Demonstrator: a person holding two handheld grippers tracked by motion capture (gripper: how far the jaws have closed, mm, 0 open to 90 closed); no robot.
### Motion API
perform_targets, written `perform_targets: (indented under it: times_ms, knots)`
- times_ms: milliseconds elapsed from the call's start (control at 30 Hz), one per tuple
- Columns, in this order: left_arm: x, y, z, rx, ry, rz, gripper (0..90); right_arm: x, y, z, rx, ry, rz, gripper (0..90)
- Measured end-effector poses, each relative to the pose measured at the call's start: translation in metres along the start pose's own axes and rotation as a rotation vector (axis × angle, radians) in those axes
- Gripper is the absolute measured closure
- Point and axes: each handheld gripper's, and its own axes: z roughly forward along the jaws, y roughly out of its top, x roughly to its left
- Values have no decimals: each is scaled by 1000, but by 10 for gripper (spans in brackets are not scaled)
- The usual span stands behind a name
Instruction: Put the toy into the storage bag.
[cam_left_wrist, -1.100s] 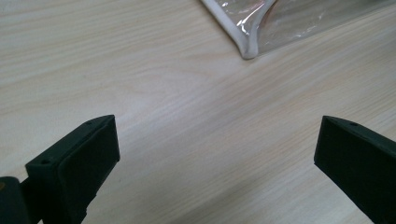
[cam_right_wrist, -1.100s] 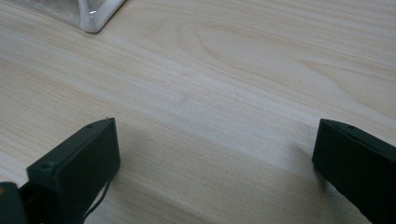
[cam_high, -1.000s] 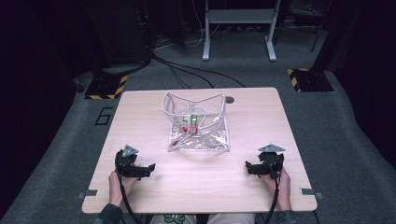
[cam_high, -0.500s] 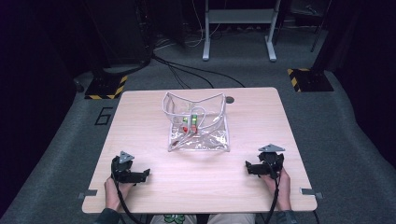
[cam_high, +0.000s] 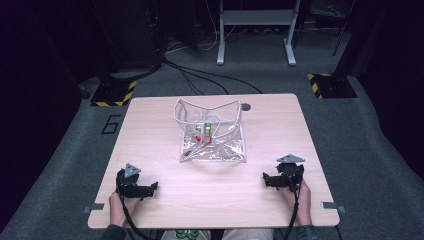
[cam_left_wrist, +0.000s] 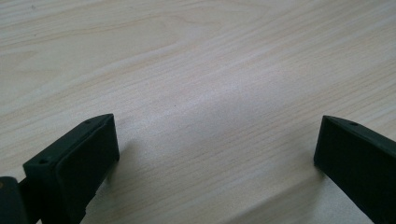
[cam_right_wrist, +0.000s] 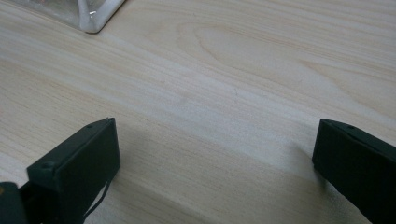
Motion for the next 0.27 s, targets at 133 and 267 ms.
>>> perform_targets:
  times_ms: [133, 267]
  knots:
    - [0, 0, 0, -2, 0, 0, 0, 0, 0, 0, 0, 0, 0, 0]
    - [1, 0, 0, -1, -2, 5, 0, 0, 0, 0, 1, -2, 0, 0]
